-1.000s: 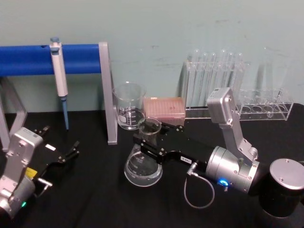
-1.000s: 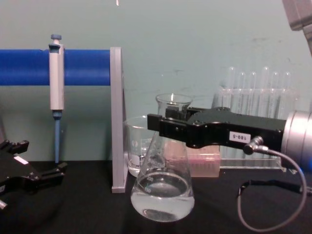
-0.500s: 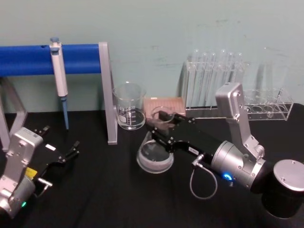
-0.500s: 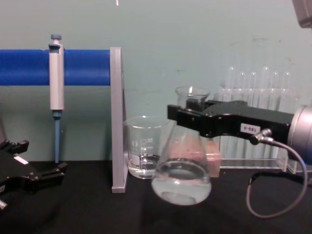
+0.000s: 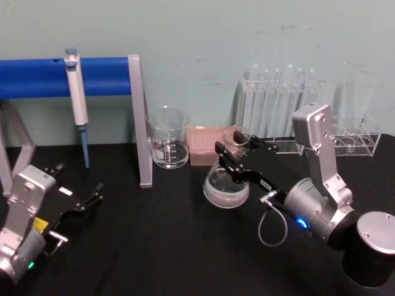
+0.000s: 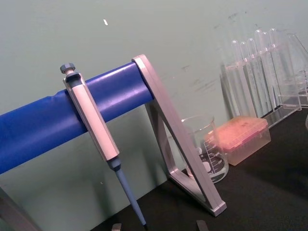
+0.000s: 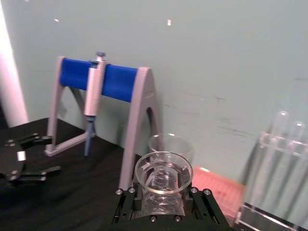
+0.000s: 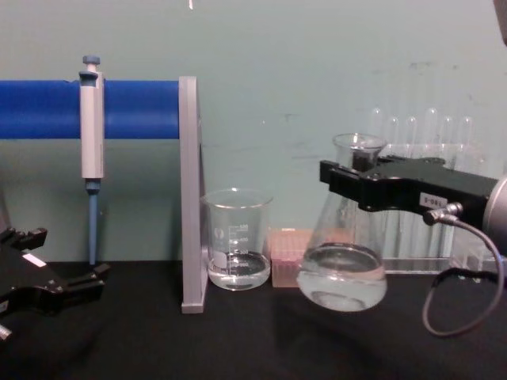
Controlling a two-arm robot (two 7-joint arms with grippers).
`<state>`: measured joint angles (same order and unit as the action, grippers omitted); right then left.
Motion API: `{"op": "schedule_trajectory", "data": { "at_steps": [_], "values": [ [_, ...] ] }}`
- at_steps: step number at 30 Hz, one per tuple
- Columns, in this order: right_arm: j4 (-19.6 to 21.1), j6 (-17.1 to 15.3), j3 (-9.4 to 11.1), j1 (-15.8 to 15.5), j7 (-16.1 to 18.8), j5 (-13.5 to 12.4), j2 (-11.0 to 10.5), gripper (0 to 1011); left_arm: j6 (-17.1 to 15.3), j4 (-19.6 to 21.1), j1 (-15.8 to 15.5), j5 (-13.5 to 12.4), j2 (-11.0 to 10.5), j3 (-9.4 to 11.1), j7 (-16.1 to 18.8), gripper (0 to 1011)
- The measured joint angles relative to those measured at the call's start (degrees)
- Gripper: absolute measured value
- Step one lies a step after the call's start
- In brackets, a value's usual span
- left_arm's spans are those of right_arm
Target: Grasp the erlenmeyer flask with one hand, shake it three times, then place it back.
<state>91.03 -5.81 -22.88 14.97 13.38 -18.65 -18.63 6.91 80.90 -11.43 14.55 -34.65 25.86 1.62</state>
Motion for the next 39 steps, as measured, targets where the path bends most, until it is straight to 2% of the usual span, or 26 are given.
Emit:
{"op": "schedule_trajectory", "data": {
  "at_steps": [15,24,39],
  "values": [
    [0.3,-0.5,3.0,-1.6,-5.5,4.8,2.4,457,0.0,0.0,0.0,0.0,0.0,0.0,0.0,1001],
    [0.4,-0.6,4.5,-2.3,-7.5,6.8,4.0,456,0.0,0.0,0.0,0.0,0.0,0.0,0.0,1001],
    [0.1,-0.9,5.9,-2.5,-7.3,9.0,5.6,457,0.0,0.0,0.0,0.0,0.0,0.0,0.0,1001]
  ]
}}
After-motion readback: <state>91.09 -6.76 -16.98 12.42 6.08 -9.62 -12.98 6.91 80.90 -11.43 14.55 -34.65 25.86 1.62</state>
